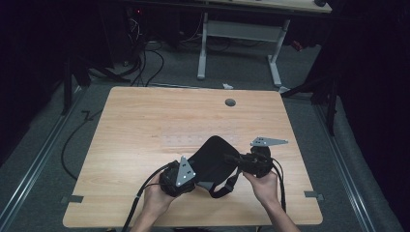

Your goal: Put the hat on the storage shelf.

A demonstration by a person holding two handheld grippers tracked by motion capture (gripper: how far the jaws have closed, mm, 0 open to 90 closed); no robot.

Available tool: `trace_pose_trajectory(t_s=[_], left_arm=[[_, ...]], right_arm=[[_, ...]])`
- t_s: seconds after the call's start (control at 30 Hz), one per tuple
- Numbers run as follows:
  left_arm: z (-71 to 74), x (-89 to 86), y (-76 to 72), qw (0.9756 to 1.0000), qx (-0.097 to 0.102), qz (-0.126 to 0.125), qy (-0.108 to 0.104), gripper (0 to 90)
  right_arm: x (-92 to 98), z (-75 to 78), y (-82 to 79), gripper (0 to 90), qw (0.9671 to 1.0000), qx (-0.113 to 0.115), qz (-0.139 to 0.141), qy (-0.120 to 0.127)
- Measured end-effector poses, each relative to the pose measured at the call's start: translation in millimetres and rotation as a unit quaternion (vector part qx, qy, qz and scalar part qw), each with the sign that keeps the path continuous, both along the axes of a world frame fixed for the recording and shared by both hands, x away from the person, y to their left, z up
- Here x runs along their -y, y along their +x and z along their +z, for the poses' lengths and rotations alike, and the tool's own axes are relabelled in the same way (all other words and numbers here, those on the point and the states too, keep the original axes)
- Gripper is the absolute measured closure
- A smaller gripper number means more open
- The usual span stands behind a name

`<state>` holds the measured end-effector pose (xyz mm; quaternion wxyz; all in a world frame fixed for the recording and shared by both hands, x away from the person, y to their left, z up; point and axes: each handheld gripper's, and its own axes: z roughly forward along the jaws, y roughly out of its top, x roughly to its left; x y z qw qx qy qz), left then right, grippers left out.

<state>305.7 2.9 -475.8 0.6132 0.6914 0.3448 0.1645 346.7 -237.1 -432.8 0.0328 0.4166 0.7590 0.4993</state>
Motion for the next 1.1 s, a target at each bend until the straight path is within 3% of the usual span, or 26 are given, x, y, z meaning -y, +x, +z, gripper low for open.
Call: trace_pose_trajectory(t_s=[0.03, 0.07, 0.13, 0.37, 0.47, 0.6, 0.73, 0.87, 1.03, 1.1], left_arm=[[1.8, -1.6, -2.4, 0.9998, -0.006, -0.018, -0.010, 63.9], [1.8, -1.6, -2.4, 0.9998, -0.006, -0.018, -0.010, 66.5], [3.5, -1.2, -4.5, 0.9990, -0.019, -0.037, -0.017, 71.3], [6.7, -3.4, -9.5, 0.9967, -0.033, -0.071, -0.020, 80.9], [8.6, -4.7, -12.6, 0.9960, -0.030, -0.082, -0.020, 86.6], [11.1, -6.9, -14.0, 0.9949, -0.036, -0.090, -0.026, 86.8], [12.3, -8.9, -13.4, 0.9945, -0.043, -0.089, -0.035, 86.9], [12.0, -11.9, -11.5, 0.9951, -0.048, -0.080, -0.033, 86.8], [14.9, -24.0, -6.8, 0.9944, -0.062, -0.062, -0.060, 86.8], [15.7, -26.0, -6.5, 0.9943, -0.062, -0.061, -0.061, 86.8]], right_arm=[[3.5, -0.4, 1.7, 81.1, 0.9998, -0.006, 0.005, 0.016], [3.5, -0.4, 1.7, 81.1, 0.9998, -0.006, 0.005, 0.016], [9.3, -1.7, 5.0, 79.3, 0.9990, -0.013, 0.007, 0.042], [9.5, -3.3, 6.3, 76.4, 0.9992, -0.013, 0.004, 0.037], [9.2, -3.9, 7.3, 74.5, 0.9994, -0.008, 0.002, 0.032], [9.2, -3.3, 6.3, 69.2, 0.9997, 0.000, 0.001, 0.025], [12.8, -0.9, 3.9, 61.0, 0.9995, 0.008, -0.005, 0.031], [22.7, 1.2, 0.1, 55.1, 0.9979, 0.022, -0.006, 0.061], [35.5, -3.5, -3.9, 53.2, 0.9976, 0.026, -0.019, 0.060], [37.0, -5.7, -4.3, 52.8, 0.9978, 0.025, -0.022, 0.057]])
